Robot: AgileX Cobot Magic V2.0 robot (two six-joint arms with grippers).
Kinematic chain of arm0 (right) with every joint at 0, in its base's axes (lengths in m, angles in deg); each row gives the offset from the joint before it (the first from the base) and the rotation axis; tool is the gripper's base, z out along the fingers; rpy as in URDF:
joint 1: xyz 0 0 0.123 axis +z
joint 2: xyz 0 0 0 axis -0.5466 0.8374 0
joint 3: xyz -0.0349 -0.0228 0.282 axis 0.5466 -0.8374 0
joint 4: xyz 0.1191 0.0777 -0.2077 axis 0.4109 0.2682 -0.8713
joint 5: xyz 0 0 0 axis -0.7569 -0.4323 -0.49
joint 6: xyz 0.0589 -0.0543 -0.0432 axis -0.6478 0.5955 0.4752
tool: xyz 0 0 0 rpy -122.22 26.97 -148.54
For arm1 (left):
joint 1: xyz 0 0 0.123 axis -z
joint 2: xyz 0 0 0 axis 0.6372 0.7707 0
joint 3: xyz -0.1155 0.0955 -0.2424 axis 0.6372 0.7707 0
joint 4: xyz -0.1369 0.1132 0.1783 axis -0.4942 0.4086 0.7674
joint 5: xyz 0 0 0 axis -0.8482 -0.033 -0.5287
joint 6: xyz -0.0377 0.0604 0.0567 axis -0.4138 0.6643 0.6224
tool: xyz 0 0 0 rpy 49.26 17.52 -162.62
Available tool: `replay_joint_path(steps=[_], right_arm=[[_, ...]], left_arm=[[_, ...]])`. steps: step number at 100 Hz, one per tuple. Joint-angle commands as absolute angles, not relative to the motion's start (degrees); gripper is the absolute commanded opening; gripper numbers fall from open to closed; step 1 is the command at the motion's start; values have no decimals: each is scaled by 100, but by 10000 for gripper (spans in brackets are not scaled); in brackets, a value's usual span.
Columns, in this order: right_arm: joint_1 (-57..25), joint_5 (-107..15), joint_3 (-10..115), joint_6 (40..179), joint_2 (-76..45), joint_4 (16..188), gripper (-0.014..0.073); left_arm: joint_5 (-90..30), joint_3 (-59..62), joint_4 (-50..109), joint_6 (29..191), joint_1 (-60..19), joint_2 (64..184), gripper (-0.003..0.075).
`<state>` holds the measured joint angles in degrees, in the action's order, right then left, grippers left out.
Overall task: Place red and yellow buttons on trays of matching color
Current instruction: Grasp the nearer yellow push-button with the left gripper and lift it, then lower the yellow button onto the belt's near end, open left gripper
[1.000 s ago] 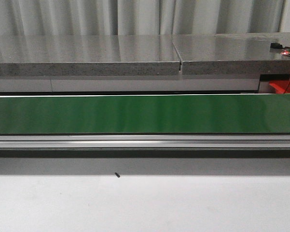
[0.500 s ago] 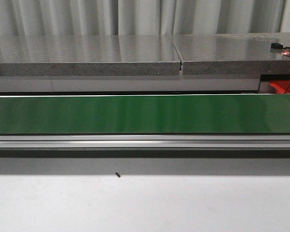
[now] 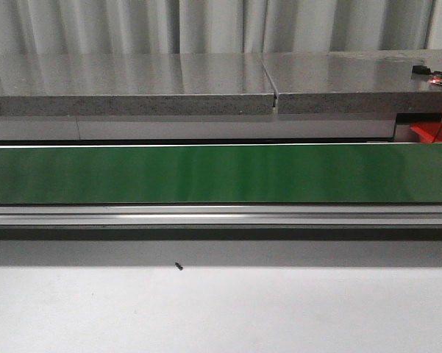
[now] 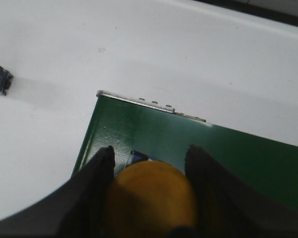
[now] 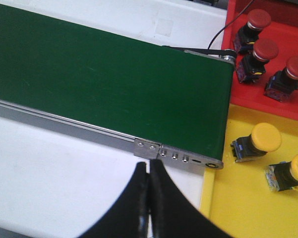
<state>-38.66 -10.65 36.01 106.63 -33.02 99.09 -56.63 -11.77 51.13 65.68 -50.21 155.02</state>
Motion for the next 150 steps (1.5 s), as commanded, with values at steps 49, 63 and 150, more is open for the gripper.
replay_joint_path(steps=[49, 63, 150], right_arm=[[-3865, -1408, 3753, 10666, -3324, 9927, -108], [-3865, -1408, 3753, 10666, -3324, 9927, -108], [-3865, -1408, 3753, 10666, -3324, 9927, -108]], left_arm=[[-4752, -867, 5052, 6563, -4979, 15691, 152], [-4777, -857, 5052, 6563, -4979, 15875, 155], [-4760, -1685, 4981, 6563, -5589, 15279, 641]])
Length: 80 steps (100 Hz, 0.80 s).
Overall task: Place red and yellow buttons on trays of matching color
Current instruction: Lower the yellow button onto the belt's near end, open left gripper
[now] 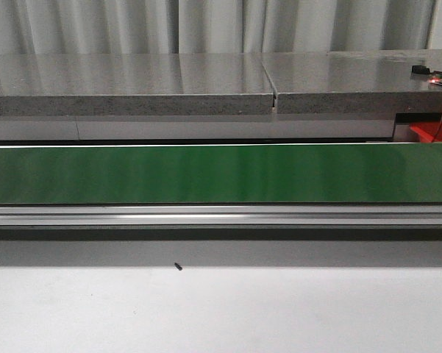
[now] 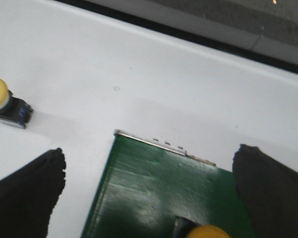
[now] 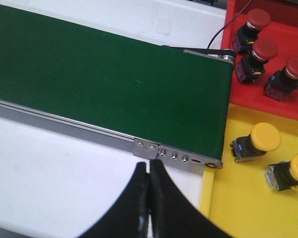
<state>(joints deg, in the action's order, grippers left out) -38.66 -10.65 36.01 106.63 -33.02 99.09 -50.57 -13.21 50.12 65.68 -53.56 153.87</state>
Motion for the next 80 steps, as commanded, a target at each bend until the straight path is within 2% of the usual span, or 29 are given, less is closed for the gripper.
replay_joint_path(steps=[1, 41, 80], right_arm=[[-3865, -1408, 3753, 10666, -3324, 9927, -108], [-3865, -1408, 3753, 10666, -3324, 9927, -108], [-3865, -1408, 3753, 10666, -3324, 9927, -108]], left_arm=[[-4760, -1724, 4996, 6563, -5637, 15292, 641], [-4980, -2905, 5512, 6563, -6660, 16656, 641], [-4822, -3498, 5554, 6563, -6798, 17778, 641]])
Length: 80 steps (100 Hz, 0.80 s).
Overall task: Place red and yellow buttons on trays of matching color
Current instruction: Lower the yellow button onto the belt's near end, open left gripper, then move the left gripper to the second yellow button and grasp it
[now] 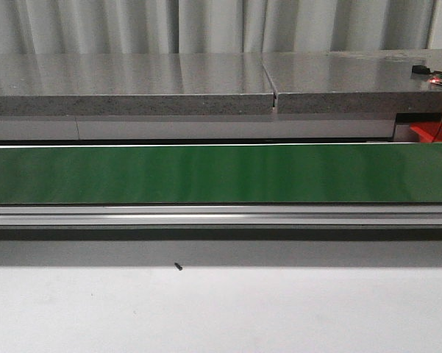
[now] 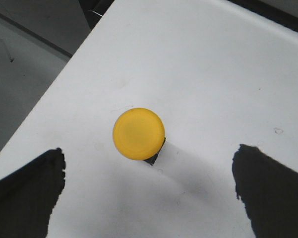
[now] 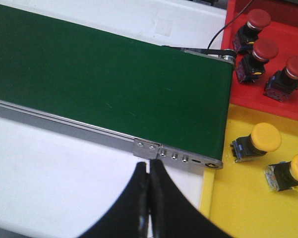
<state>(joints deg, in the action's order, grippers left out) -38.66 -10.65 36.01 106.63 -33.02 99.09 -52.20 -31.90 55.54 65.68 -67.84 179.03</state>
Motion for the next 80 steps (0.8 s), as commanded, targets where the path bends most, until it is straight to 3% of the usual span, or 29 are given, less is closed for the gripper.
replay_joint_path(steps=[1, 80], right_arm=[[-3865, -1408, 3753, 10666, -3324, 9927, -108], [-3865, -1390, 3753, 10666, -3324, 9927, -108]], left_arm=[[-4821, -3500, 5554, 6563, -6798, 17815, 641], [-4705, -4188, 5554, 6563, -6798, 18853, 640]])
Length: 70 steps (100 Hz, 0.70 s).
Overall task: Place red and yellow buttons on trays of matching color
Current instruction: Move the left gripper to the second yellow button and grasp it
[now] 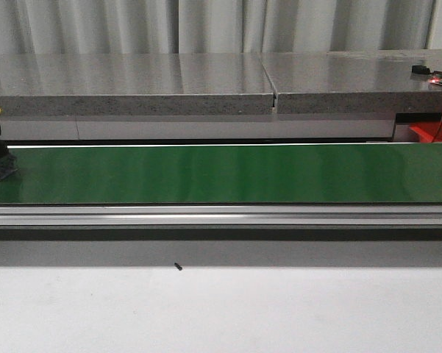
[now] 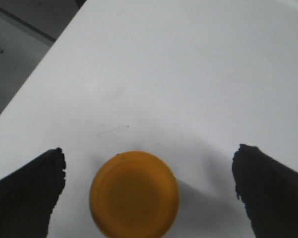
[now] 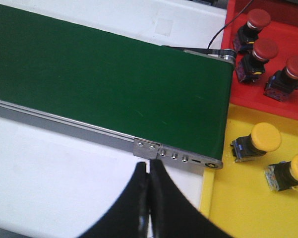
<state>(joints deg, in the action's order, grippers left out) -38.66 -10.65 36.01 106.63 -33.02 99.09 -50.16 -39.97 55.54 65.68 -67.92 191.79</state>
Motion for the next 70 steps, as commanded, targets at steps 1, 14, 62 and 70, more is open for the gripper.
replay_joint_path(steps=[1, 14, 62, 70], right_arm=[[-3865, -1390, 3753, 10666, -3324, 9927, -108], [-3865, -1390, 3753, 10666, -3324, 9927, -108], [-3865, -1390, 3753, 10666, -3324, 9927, -108], [-3865, -1390, 3753, 10666, -3324, 9927, -108]], left_arm=[[-4705, -4188, 5554, 6563, -6798, 18853, 639], [-4616, -4201, 5554, 6563, -6798, 18853, 608], [-4777, -4290, 5554, 6563, -6798, 18684, -20], [-4926, -4290, 5554, 6563, -6798, 18534, -20]])
